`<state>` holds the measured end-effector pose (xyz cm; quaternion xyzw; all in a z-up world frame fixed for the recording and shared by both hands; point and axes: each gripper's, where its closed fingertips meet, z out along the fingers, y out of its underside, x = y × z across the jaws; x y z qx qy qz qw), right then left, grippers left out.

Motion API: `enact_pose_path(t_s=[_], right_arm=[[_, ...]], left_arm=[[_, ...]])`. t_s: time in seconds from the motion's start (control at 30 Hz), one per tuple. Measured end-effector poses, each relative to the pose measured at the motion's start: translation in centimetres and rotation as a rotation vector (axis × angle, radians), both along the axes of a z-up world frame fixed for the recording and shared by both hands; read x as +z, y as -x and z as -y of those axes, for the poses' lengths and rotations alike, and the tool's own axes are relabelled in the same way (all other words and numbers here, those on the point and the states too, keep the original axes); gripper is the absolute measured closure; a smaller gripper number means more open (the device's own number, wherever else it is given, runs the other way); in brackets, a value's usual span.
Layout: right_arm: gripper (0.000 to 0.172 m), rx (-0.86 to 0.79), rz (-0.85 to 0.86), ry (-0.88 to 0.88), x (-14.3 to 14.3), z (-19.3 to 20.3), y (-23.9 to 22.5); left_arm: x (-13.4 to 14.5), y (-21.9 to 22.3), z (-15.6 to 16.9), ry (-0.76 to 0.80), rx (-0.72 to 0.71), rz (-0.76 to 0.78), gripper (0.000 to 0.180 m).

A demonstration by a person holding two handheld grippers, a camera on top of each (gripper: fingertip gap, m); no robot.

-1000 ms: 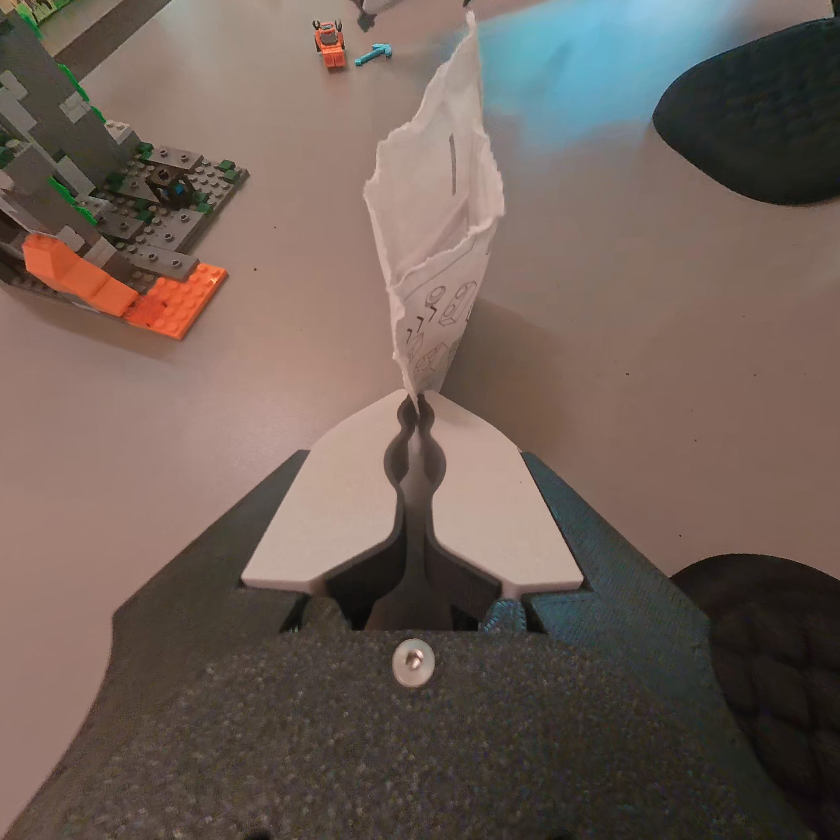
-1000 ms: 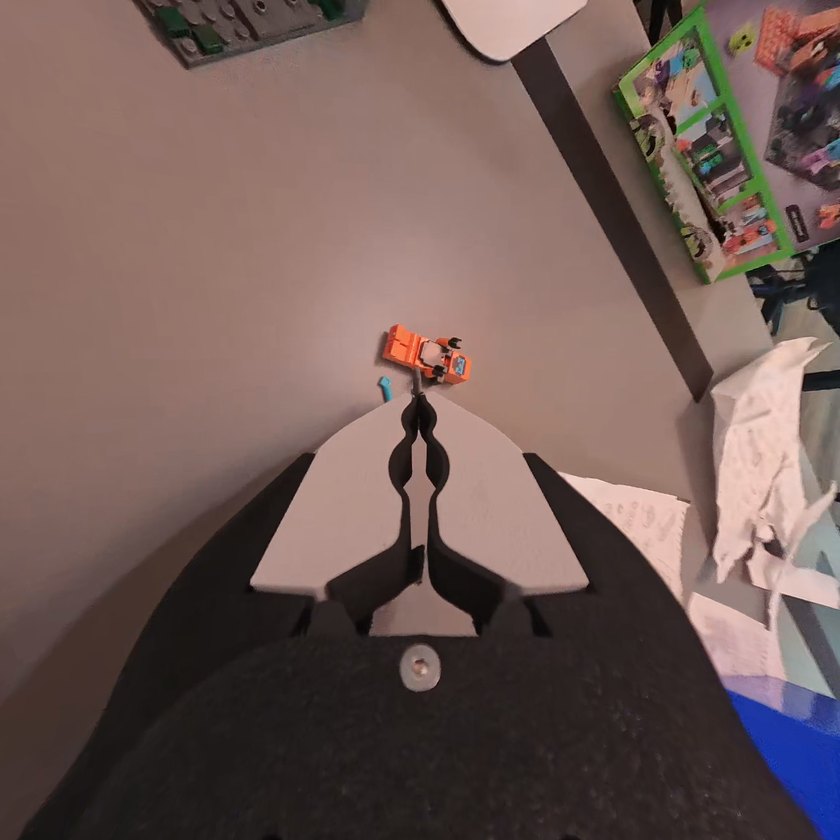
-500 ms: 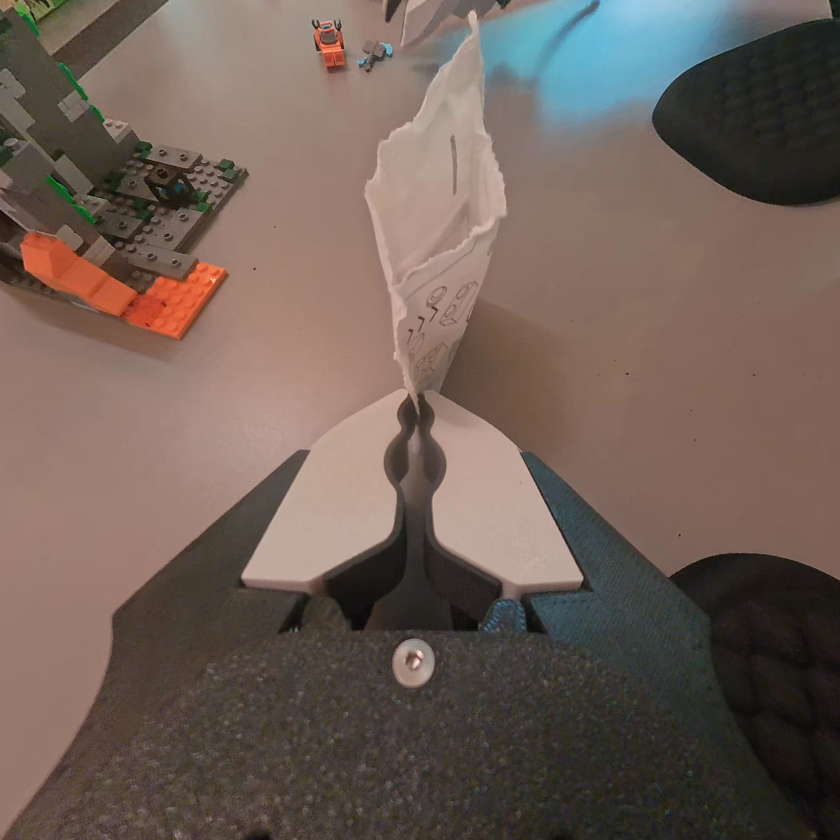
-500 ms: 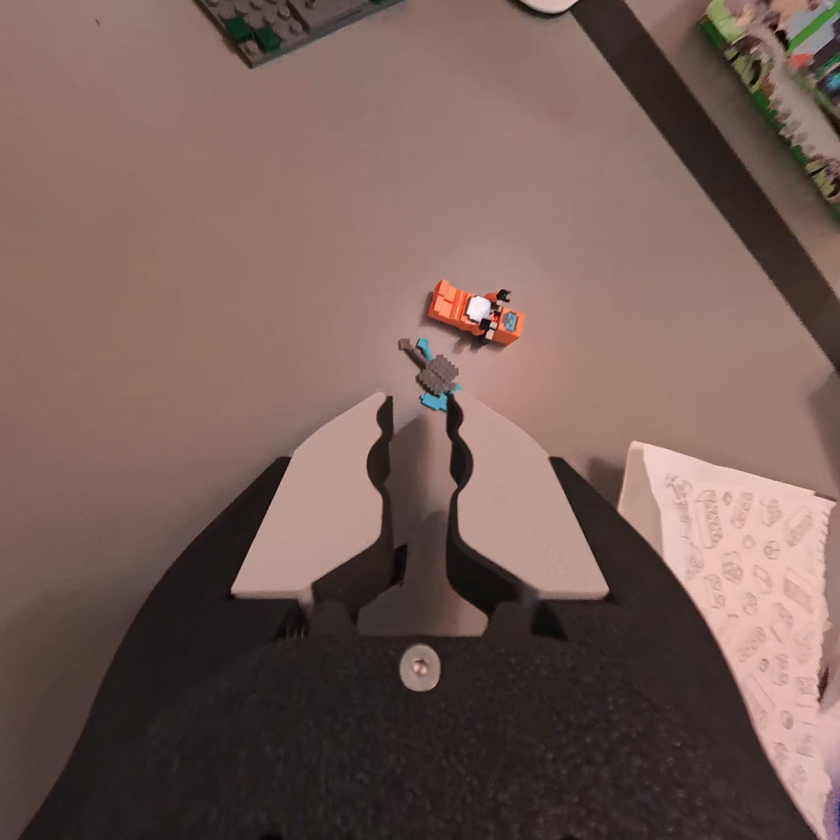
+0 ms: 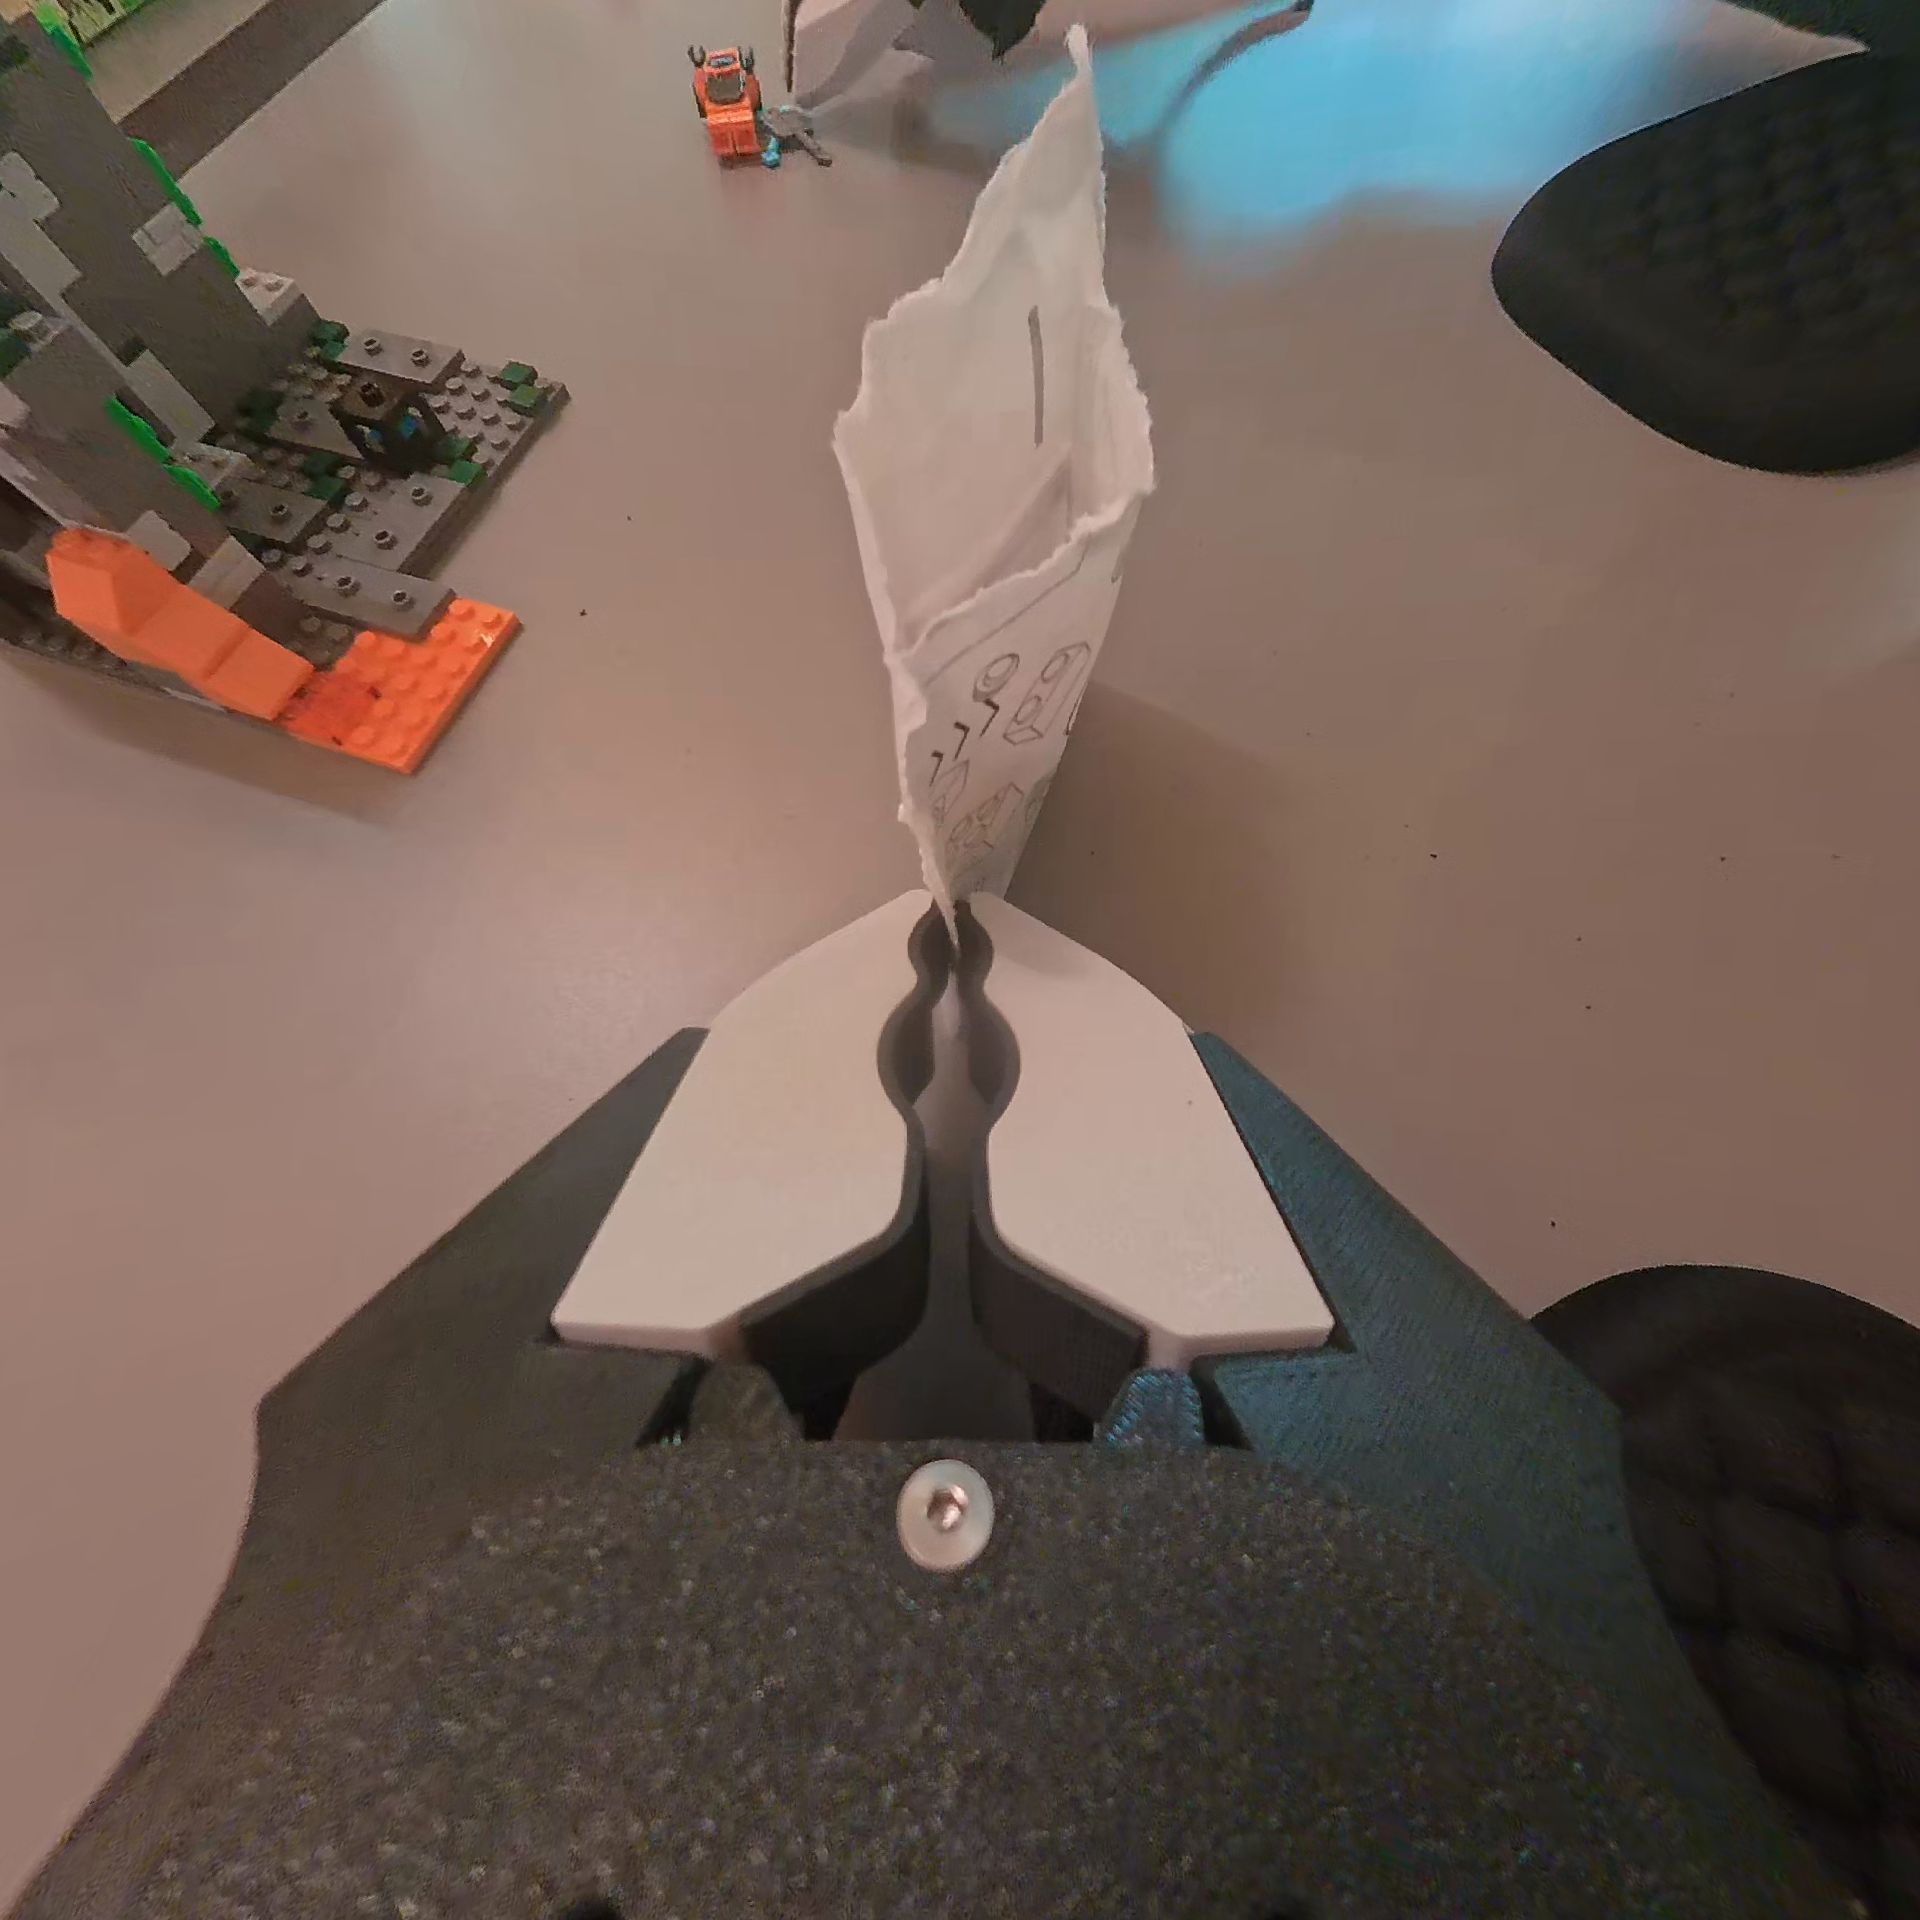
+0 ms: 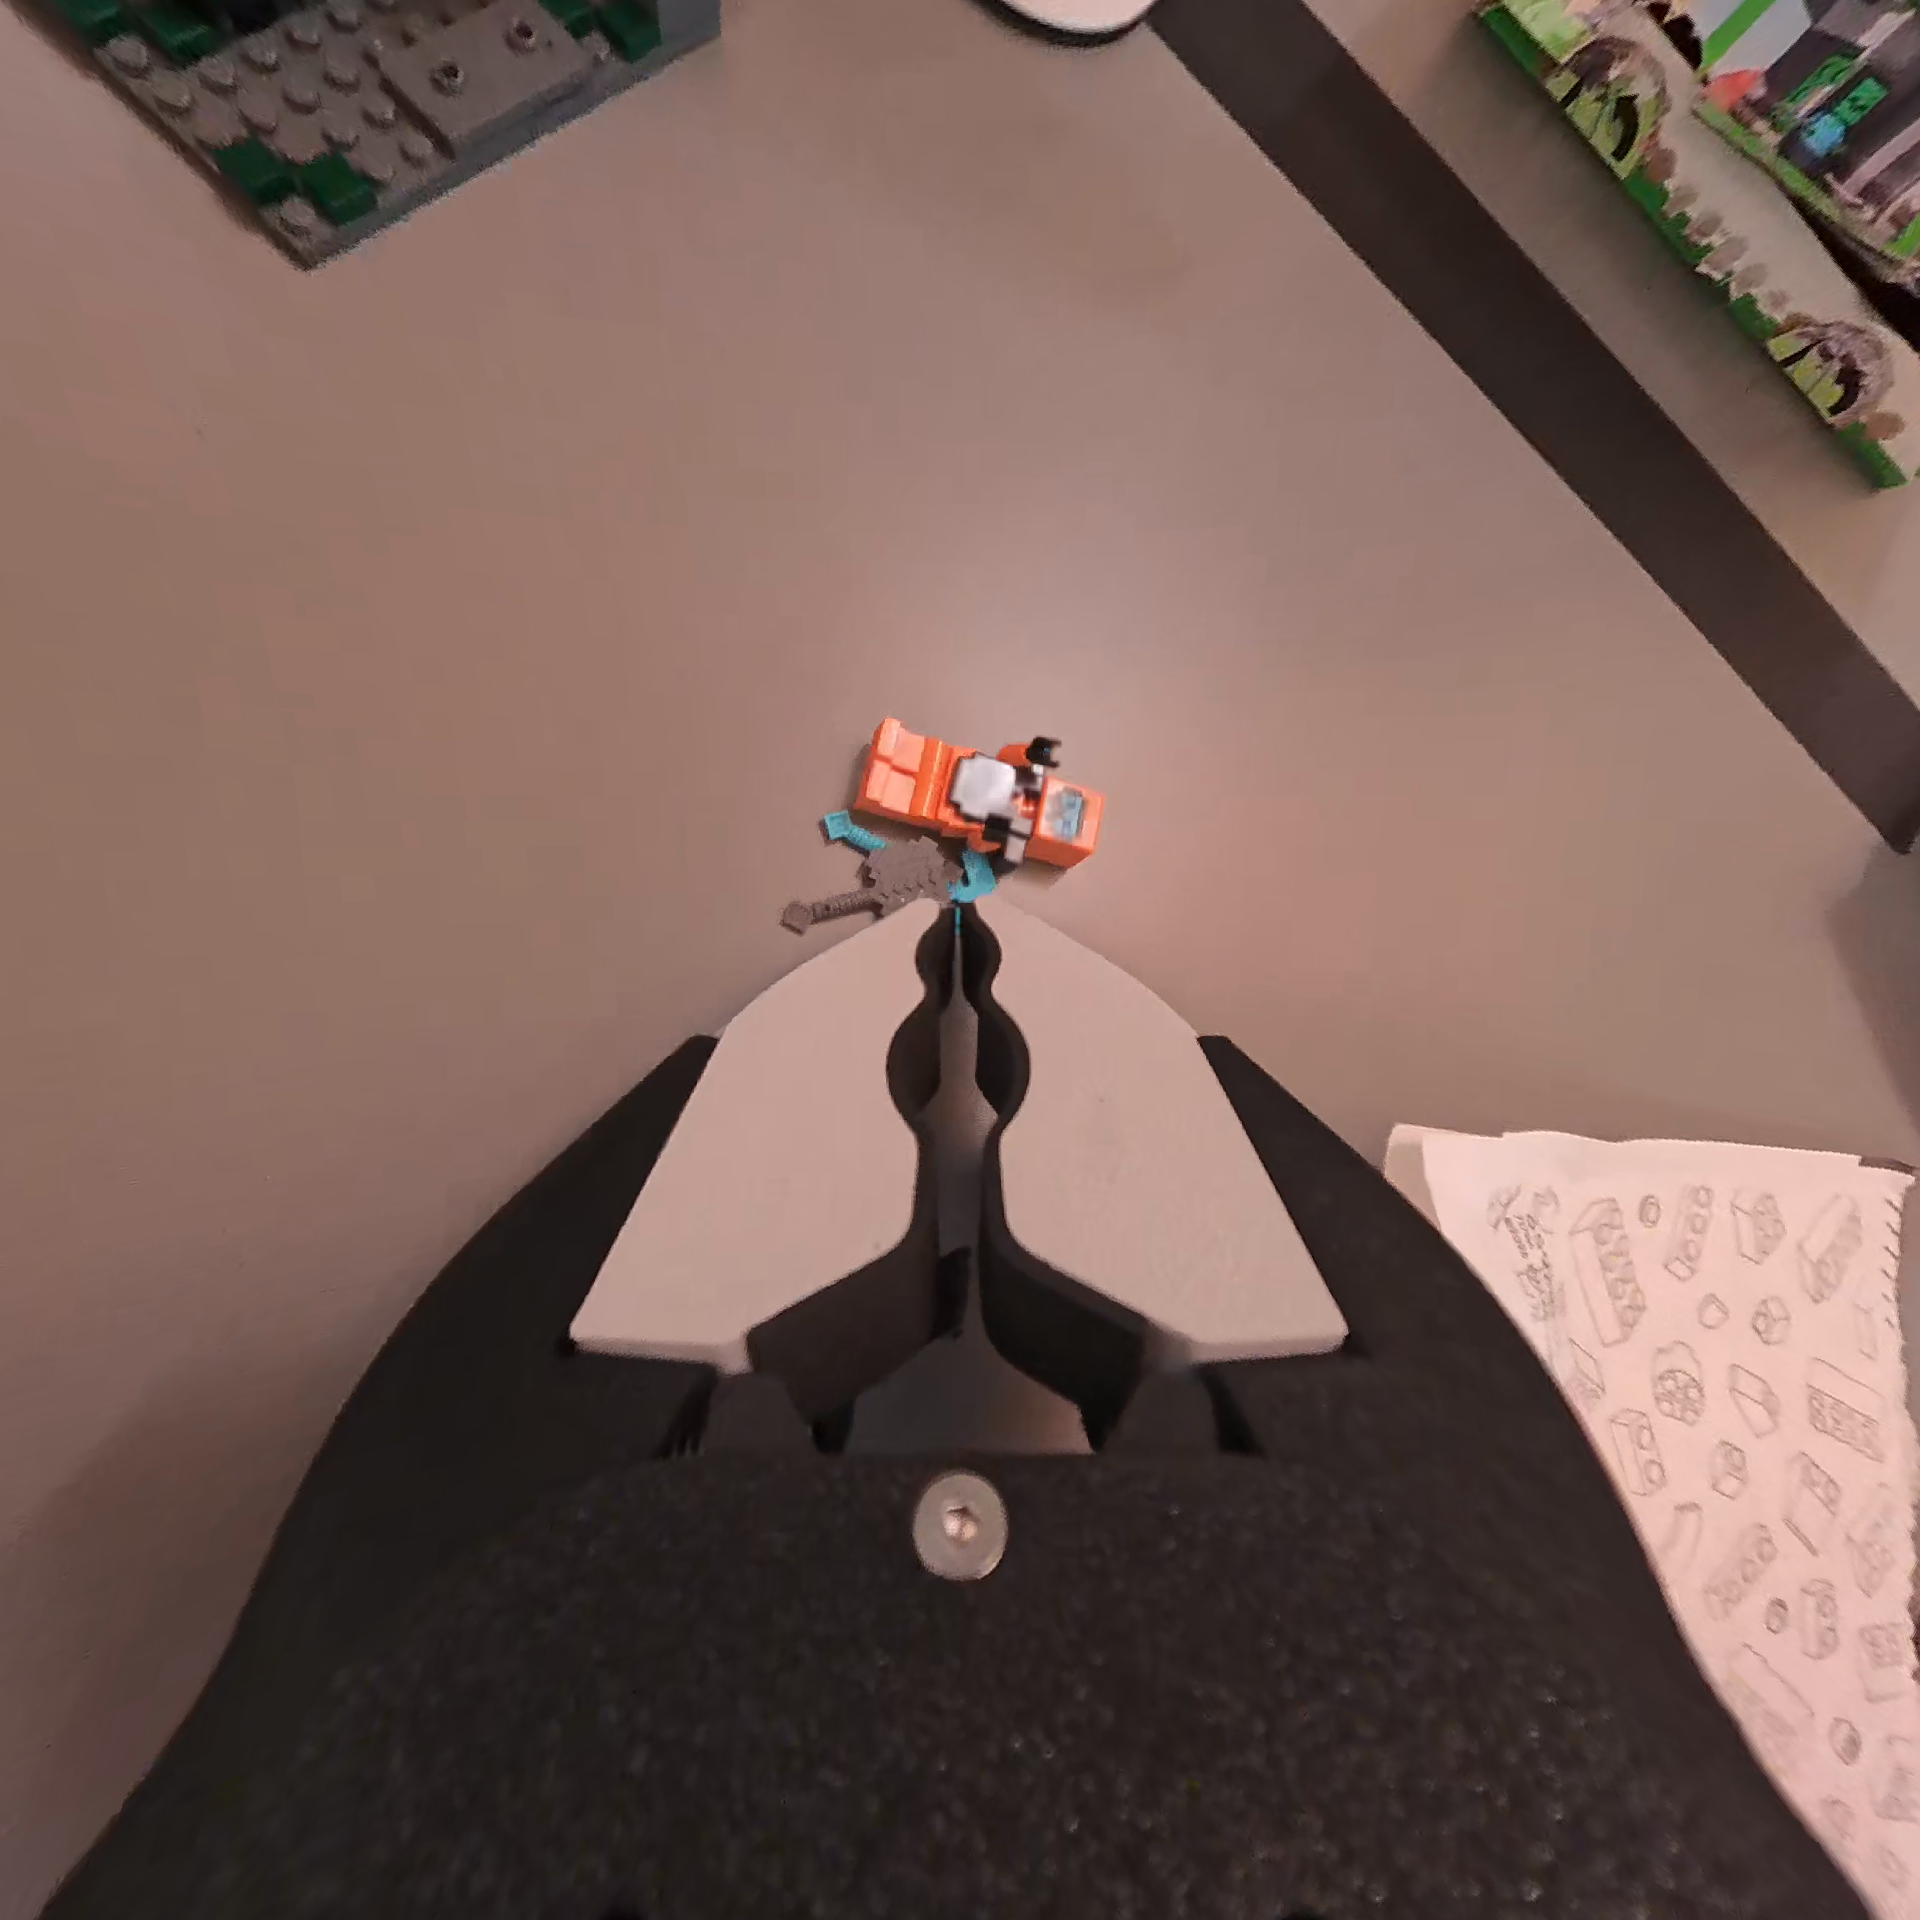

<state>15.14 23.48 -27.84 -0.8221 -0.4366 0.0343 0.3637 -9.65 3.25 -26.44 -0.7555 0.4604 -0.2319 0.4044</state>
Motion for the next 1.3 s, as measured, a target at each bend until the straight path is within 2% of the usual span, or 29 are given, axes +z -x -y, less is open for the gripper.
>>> enact_pose_path(t_s=[0.17,0.23,0.33,0.4,0.5,0.57,0.63,0.7,0.87,1.2,1.3], right_arm=[[0.154,-0.005,-0.123,-0.026,2.5,1.9,1.8],[0.152,0.124,-0.252,-0.024,4.6,4.8,5.0],[0.152,0.440,-0.370,0.029,6.6,11.7,10.3],[0.152,0.617,-0.375,0.055,6.6,16.0,13.1],[0.145,0.719,-0.357,0.046,5.6,19.1,16.4],[0.145,0.735,-0.361,0.042,4.8,19.7,18.0],[0.154,0.735,-0.392,0.034,4.4,19.9,19.0],[0.171,0.750,-0.387,0.035,4.1,20.2,19.1],[0.172,0.751,-0.424,0.065,4.4,20.0,18.0],[0.172,0.747,-0.433,0.057,4.1,20.3,18.7],[0.165,0.756,-0.483,0.069,4.9,20.3,18.3]], left_arm=[[0.0,0.0,0.0,0.002,0.001,0.001,0.180],[0.0,0.0,0.0,0.001,0.002,0.001,0.180],[0.0,0.0,0.0,-0.012,0.001,-0.006,0.180],[0.0,-0.1,0.0,-0.031,-0.004,-0.015,0.180],[0.0,-0.1,0.1,-0.042,-0.014,-0.020,0.180],[0.0,-0.2,0.1,-0.041,-0.018,-0.019,0.180],[0.0,-0.2,0.2,-0.038,-0.021,-0.017,0.180],[0.0,-0.2,0.2,-0.034,-0.025,-0.016,0.179],[-0.1,-0.3,0.2,-0.018,-0.028,-0.013,0.180],[-0.5,-1.2,0.3,-0.040,-0.052,-0.055,0.180],[-0.3,-1.0,0.1,-0.039,-0.034,-0.039,0.180]])
